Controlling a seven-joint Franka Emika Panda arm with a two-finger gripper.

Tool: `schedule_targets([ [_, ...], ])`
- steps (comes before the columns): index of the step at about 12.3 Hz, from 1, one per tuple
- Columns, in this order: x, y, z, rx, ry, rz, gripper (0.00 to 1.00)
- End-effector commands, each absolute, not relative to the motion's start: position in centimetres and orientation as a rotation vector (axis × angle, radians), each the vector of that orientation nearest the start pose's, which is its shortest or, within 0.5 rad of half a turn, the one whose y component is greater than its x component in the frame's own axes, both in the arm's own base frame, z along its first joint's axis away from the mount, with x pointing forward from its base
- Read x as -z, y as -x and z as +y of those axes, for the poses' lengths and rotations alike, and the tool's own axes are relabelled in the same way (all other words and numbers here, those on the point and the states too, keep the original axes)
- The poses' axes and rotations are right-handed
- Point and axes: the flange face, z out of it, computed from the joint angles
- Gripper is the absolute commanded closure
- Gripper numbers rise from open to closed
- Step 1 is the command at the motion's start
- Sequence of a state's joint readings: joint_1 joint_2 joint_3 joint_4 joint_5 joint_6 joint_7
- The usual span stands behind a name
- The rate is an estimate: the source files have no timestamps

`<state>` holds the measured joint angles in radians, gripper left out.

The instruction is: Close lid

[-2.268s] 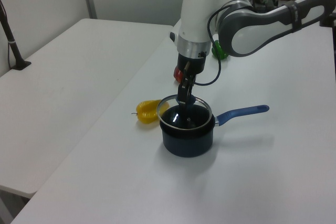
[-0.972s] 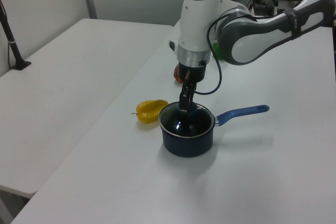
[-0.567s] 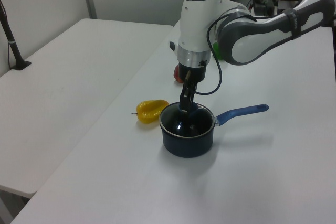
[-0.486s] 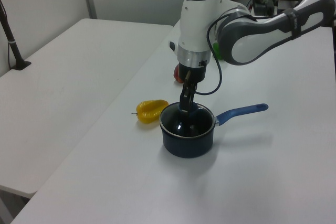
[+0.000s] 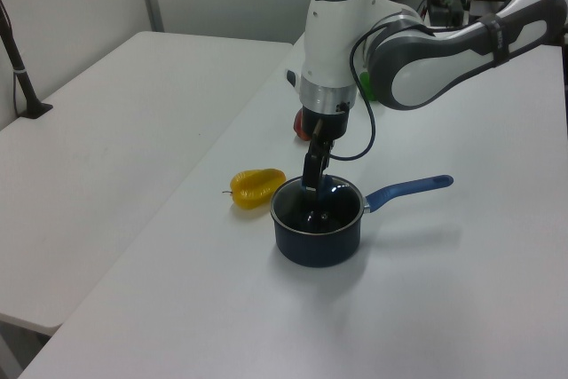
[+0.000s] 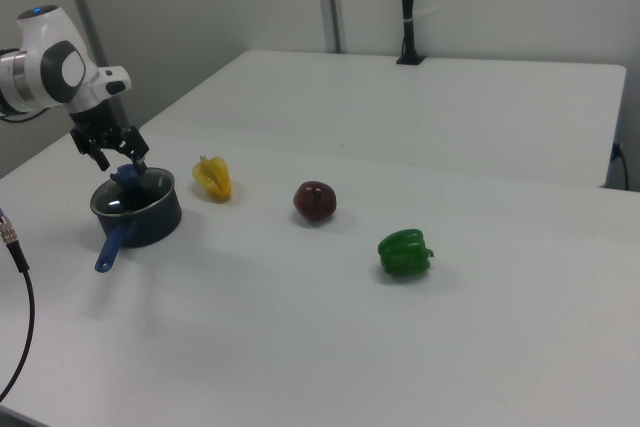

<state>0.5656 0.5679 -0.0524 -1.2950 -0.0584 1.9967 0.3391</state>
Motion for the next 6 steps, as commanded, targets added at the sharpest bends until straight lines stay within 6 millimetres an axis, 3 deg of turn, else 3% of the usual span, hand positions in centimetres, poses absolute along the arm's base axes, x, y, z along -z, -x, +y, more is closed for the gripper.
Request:
schedule_targets([
  [1,-45.5,-62.7,33.5,0.203,3.171,-0.275,0.0],
  [3,-47.8,-62.7,28.1,0.134,3.201,-0.205,0.0],
  [6,-52.2,-60.9,17.8,0.033,3.218,-0.196,0.0],
])
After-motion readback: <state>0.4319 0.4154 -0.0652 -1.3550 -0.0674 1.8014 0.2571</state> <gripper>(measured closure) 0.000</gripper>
